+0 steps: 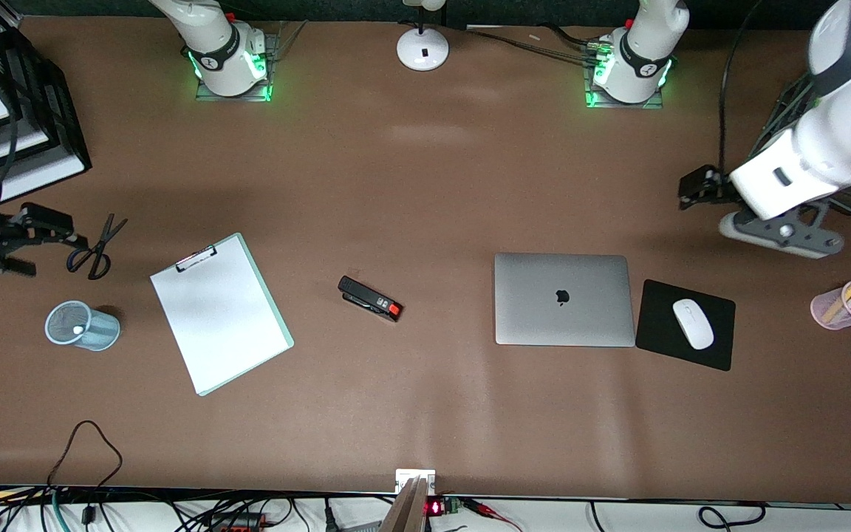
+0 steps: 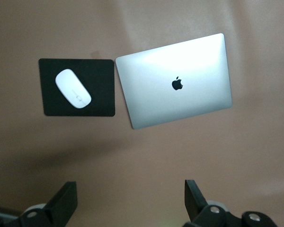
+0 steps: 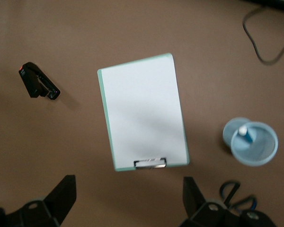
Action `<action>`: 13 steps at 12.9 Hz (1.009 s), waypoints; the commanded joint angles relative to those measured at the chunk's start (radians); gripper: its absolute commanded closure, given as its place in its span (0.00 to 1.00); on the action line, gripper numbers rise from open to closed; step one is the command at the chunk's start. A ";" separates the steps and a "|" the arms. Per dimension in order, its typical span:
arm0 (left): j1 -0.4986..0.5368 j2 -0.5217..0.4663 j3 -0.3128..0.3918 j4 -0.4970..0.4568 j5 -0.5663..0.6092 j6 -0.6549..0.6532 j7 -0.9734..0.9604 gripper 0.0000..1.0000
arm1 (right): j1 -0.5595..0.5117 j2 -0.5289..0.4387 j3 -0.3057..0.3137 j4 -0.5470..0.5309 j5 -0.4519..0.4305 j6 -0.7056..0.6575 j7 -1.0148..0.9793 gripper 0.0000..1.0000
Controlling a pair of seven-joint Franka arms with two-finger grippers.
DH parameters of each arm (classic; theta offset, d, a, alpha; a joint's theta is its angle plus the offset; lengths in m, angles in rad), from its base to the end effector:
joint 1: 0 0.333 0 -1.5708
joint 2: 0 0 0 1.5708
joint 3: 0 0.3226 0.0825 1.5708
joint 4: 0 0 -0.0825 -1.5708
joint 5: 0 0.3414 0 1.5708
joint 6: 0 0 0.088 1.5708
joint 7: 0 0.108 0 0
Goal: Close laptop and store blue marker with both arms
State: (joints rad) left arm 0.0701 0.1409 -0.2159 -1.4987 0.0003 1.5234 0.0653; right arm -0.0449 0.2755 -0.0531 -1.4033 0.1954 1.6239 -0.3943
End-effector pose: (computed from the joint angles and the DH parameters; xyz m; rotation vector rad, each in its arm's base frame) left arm 0.5428 -0.0709 0.5838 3.0940 -0.3272 -0.1776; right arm 0.5970 -0.0341 0.5554 -2.9241 -0.4153 0.0131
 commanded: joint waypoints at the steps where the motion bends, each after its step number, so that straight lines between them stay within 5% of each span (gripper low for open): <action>1: 0.001 -0.102 0.033 -0.059 0.007 -0.006 0.022 0.00 | 0.033 -0.065 -0.004 -0.037 -0.063 -0.085 0.242 0.00; 4: -0.084 -0.213 0.165 -0.202 -0.002 0.162 0.025 0.00 | 0.083 -0.204 -0.002 -0.191 -0.132 -0.061 0.452 0.00; 8: -0.156 -0.216 0.230 -0.235 0.001 0.164 0.039 0.00 | 0.105 -0.419 0.001 -0.442 -0.206 0.071 0.471 0.00; 13: -0.156 -0.198 0.219 -0.218 0.010 0.162 0.045 0.00 | 0.103 -0.461 -0.002 -0.419 -0.205 0.011 0.471 0.00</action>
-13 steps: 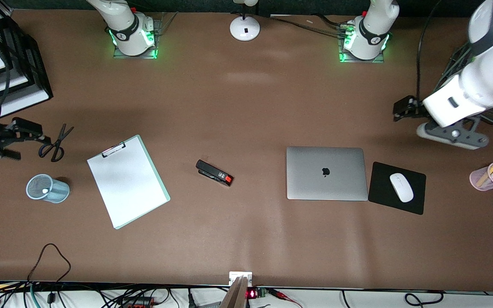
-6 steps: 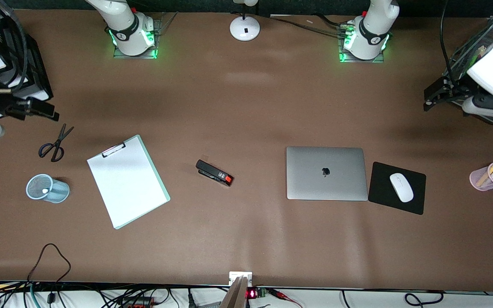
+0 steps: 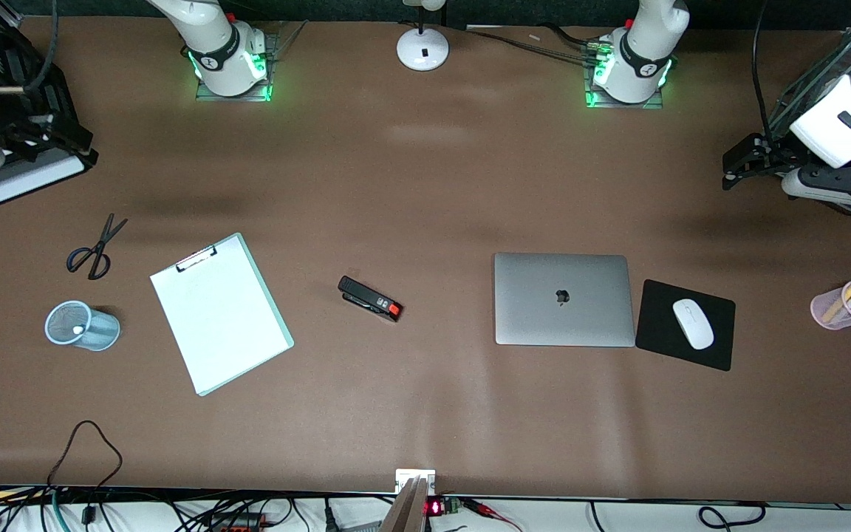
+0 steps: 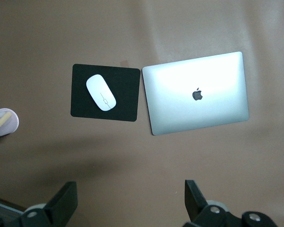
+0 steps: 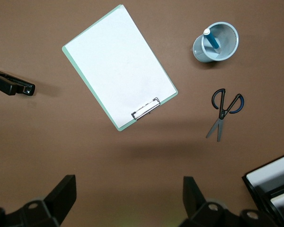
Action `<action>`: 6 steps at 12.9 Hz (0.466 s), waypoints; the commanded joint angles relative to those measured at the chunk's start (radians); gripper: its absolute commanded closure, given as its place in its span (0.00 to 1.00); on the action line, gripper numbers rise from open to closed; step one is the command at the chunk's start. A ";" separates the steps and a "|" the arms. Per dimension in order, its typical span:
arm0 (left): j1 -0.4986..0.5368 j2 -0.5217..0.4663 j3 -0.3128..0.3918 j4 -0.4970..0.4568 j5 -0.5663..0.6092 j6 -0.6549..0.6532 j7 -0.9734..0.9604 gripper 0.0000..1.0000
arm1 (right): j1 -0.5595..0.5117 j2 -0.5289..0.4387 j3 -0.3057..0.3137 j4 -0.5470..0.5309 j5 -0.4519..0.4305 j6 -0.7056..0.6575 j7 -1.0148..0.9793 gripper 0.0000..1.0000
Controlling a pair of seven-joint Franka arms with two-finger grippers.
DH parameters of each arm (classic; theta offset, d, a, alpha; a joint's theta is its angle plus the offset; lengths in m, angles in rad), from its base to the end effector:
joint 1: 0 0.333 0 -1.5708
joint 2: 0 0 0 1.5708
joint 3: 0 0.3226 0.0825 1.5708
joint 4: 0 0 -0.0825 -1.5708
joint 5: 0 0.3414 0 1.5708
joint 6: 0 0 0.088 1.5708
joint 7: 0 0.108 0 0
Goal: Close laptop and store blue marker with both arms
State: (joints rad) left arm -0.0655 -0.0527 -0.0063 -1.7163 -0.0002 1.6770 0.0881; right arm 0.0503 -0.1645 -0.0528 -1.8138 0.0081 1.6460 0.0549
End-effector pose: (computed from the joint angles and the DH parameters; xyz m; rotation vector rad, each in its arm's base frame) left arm 0.5011 -0.0361 0.6032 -3.1312 0.2508 -0.0210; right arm 0.4631 -0.0024 0.6118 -3.1237 0.0895 0.0062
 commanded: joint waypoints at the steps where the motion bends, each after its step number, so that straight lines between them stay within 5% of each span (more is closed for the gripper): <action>1: -0.020 -0.004 0.009 0.000 0.011 0.007 0.022 0.00 | 0.008 -0.021 -0.002 0.013 -0.016 -0.020 0.023 0.00; 6: -0.023 -0.001 0.008 0.018 0.011 -0.005 0.021 0.00 | 0.006 -0.004 -0.002 0.074 -0.013 -0.037 0.019 0.00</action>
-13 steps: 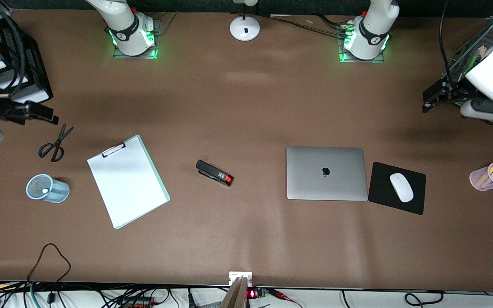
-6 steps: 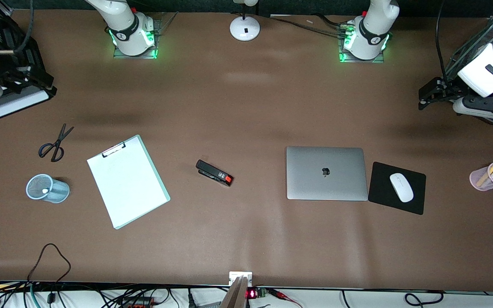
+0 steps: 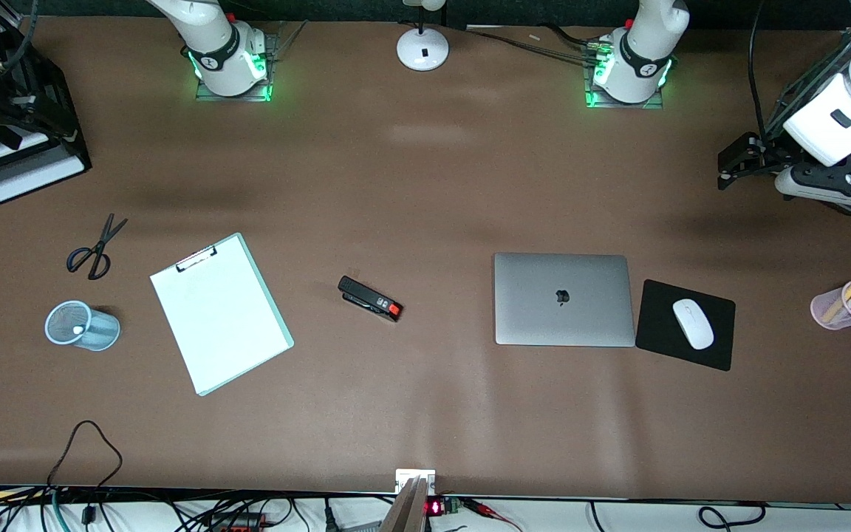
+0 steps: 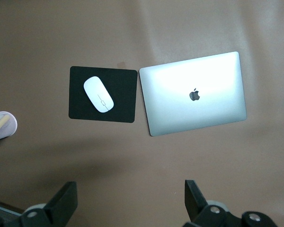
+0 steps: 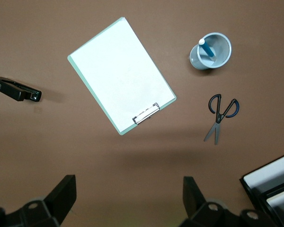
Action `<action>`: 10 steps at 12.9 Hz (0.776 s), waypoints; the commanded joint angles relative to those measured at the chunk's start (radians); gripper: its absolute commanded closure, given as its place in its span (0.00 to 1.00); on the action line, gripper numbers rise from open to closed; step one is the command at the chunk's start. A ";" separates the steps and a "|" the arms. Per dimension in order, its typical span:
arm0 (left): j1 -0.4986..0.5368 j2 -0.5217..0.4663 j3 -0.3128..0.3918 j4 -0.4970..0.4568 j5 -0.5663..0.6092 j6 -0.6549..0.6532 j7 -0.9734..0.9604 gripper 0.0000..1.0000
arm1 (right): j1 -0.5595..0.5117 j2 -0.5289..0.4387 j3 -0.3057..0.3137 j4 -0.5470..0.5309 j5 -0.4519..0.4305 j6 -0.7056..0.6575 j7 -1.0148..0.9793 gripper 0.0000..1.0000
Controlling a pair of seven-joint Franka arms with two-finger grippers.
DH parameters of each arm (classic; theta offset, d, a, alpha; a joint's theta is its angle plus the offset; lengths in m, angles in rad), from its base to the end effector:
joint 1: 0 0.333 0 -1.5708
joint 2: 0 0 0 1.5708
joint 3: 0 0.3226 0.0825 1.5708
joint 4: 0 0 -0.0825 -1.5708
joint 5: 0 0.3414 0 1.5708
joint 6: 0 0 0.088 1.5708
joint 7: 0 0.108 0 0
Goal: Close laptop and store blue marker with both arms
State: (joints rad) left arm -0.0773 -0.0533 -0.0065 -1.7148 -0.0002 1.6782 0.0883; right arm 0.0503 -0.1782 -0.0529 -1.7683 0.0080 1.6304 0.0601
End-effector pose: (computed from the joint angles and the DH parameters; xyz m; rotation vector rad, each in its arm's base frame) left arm 0.5007 -0.0422 0.6043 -3.1297 0.2699 -0.0262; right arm 0.4593 -0.0028 0.6365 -3.1209 0.0974 -0.0617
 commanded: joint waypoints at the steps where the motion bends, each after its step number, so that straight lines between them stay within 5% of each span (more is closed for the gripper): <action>1: -0.012 0.000 0.008 0.018 0.011 -0.006 0.019 0.00 | 0.005 0.010 -0.002 0.030 -0.013 -0.021 0.012 0.00; 10: -0.006 0.000 0.010 0.020 0.011 -0.025 0.021 0.00 | 0.005 0.023 -0.004 0.036 -0.011 -0.020 0.010 0.00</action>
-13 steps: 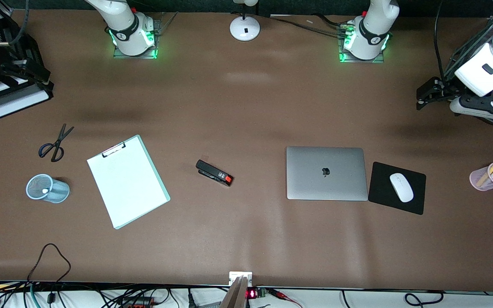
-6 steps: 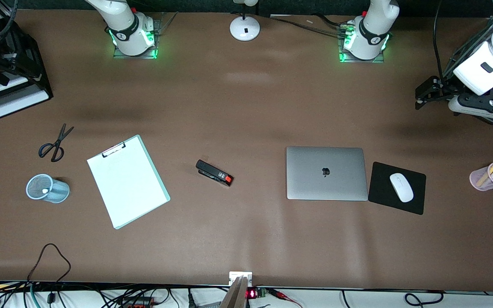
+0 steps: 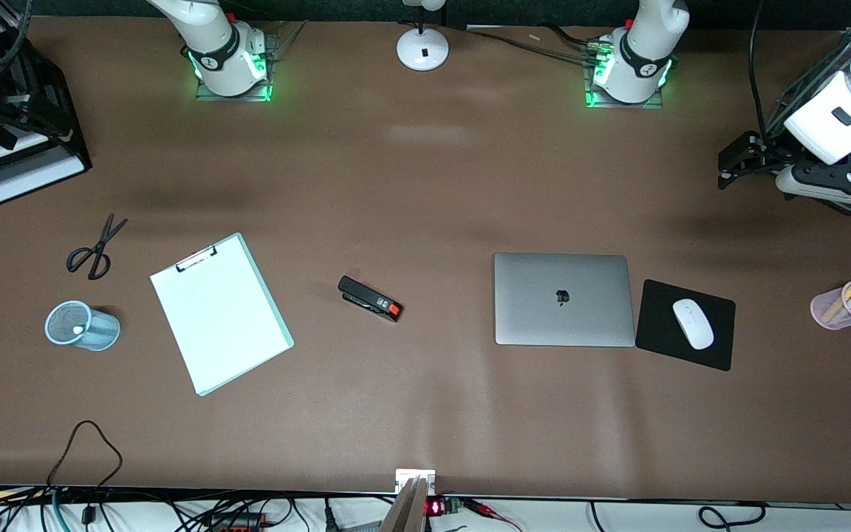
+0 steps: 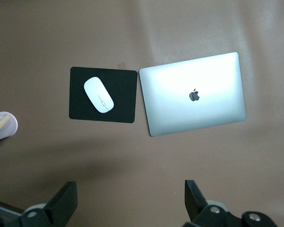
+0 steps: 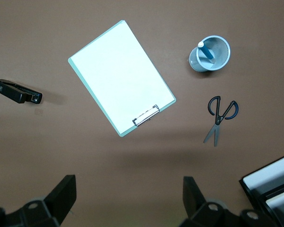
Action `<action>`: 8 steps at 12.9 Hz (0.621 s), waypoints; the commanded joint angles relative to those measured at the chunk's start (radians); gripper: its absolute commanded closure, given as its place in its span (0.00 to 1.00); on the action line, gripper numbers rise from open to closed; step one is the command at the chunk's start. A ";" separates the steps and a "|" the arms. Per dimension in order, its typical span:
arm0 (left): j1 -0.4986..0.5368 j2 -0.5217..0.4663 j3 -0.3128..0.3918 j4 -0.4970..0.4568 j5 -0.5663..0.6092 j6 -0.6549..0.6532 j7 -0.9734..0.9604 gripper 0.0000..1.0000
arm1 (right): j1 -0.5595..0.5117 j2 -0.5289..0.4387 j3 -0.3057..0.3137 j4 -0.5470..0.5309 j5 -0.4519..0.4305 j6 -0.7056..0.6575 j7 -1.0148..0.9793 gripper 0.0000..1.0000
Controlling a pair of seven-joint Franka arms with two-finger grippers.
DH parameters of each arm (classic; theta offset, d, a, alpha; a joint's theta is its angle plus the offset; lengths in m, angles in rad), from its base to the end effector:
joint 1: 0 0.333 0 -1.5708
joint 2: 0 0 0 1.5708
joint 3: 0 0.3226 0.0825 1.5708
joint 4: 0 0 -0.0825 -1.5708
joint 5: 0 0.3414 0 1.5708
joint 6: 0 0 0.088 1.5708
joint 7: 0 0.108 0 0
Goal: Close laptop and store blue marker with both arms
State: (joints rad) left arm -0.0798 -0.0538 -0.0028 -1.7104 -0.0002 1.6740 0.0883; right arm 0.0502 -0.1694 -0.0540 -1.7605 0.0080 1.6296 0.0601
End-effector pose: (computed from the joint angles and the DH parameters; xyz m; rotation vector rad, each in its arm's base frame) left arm 0.5004 -0.0415 0.6061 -3.1300 0.2681 -0.0273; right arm 0.4621 -0.0033 0.6358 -3.1213 0.0993 -0.0590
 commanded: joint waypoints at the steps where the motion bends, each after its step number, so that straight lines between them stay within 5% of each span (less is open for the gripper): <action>1: -0.003 -0.001 0.006 0.015 0.011 -0.022 0.019 0.00 | 0.007 0.014 -0.003 0.029 -0.011 -0.019 0.010 0.00; 8: 0.002 -0.001 0.007 0.015 0.011 -0.036 0.021 0.00 | 0.007 0.021 -0.003 0.029 -0.011 -0.019 0.003 0.00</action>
